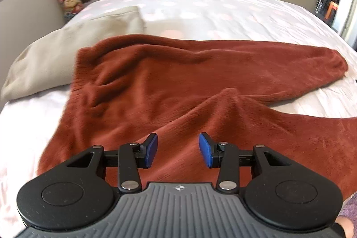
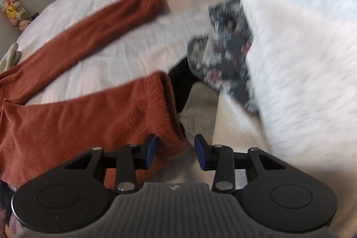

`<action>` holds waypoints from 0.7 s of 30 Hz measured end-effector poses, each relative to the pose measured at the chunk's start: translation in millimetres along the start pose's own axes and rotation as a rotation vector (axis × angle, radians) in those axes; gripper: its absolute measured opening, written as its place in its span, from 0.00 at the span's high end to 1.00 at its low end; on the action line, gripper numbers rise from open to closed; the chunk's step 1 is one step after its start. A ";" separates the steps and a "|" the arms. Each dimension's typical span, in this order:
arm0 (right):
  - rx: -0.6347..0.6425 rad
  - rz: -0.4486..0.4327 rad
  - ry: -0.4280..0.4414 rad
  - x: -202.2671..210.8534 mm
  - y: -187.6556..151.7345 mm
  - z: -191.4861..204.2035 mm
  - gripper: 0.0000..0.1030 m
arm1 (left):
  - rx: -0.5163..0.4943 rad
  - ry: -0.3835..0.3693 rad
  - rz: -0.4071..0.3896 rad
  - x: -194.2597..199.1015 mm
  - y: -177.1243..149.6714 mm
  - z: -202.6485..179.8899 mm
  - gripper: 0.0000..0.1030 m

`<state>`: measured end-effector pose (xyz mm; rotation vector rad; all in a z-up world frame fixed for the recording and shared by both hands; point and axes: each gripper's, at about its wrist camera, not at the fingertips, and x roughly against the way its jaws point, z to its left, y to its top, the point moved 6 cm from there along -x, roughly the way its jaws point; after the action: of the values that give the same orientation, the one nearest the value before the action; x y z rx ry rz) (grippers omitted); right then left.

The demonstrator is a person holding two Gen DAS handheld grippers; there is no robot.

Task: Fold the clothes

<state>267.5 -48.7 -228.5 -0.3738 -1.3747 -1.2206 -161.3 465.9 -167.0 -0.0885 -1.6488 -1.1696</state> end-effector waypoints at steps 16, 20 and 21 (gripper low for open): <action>-0.006 0.103 -0.244 -21.9 0.2 8.8 0.82 | -0.001 0.174 0.020 35.3 -44.2 148.3 0.62; 0.063 0.082 -0.293 -9.1 6.8 24.8 0.74 | -0.203 0.157 0.057 26.2 -53.3 148.4 0.62; 0.091 0.068 -0.311 -2.5 9.2 29.7 0.71 | -0.259 0.146 0.064 26.0 -54.6 147.3 0.61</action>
<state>259.7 -19.9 -219.3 -0.5589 -1.6633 -1.0704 -306.4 531.0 -175.5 -0.2132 -1.3521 -1.3045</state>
